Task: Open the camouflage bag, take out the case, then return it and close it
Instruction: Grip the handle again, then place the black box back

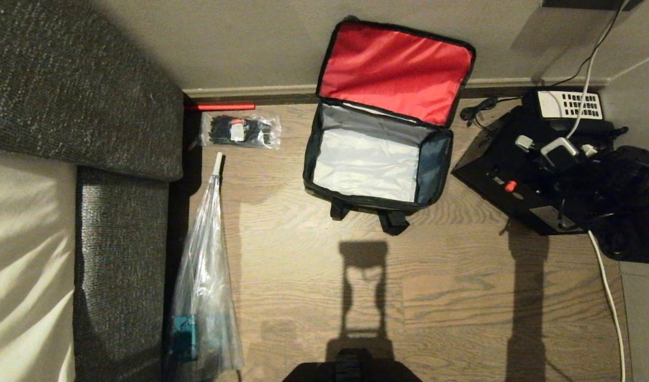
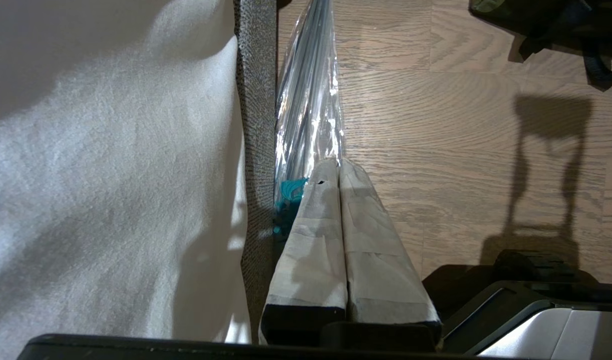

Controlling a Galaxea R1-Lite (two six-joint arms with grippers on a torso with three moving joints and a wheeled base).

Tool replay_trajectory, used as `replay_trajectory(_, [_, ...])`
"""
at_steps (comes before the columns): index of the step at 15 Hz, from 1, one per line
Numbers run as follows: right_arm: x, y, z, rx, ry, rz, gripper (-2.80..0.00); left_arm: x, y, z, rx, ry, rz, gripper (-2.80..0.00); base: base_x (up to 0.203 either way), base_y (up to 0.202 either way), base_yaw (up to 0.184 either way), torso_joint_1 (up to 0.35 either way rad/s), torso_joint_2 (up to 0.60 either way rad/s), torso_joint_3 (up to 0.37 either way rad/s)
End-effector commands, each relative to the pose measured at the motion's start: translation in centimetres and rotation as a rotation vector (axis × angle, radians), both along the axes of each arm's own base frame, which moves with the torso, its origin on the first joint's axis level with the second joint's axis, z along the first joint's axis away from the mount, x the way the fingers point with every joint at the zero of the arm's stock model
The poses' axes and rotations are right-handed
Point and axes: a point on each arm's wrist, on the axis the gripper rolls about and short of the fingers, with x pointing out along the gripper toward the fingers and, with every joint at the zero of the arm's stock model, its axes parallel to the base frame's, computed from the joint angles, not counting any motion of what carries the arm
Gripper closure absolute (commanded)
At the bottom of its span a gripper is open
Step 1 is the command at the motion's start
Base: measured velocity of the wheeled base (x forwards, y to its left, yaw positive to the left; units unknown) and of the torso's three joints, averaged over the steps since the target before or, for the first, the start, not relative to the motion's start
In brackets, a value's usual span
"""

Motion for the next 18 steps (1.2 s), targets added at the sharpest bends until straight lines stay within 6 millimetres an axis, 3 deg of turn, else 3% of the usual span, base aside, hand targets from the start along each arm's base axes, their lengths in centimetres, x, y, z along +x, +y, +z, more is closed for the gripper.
replay_trajectory(1, [-0.3,0.0,0.8,-0.012,-0.024,-0.003,0.0,0.0,0.0,0.0,0.0,0.0,0.001,0.0,0.0,0.0,0.0,0.0,0.0,0.0])
replay_trajectory(6, [-2.1,0.7,3.5,-0.027,-0.043,0.001,0.0,0.0,0.0,0.0,0.0,0.0,0.001,0.0,0.0,0.0,0.0,0.0,0.0,0.0])
replay_trajectory(12, [-9.0,2.9,8.4,-0.084,-0.076,0.003,0.0,0.0,0.0,0.0,0.0,0.0,0.001,0.0,0.0,0.0,0.0,0.0,0.0,0.0])
replay_trajectory(18, [-13.7,4.3,12.3,-0.132,-0.134,0.006,0.0,0.0,0.0,0.0,0.0,0.0,0.001,0.0,0.0,0.0,0.0,0.0,0.0,0.0])
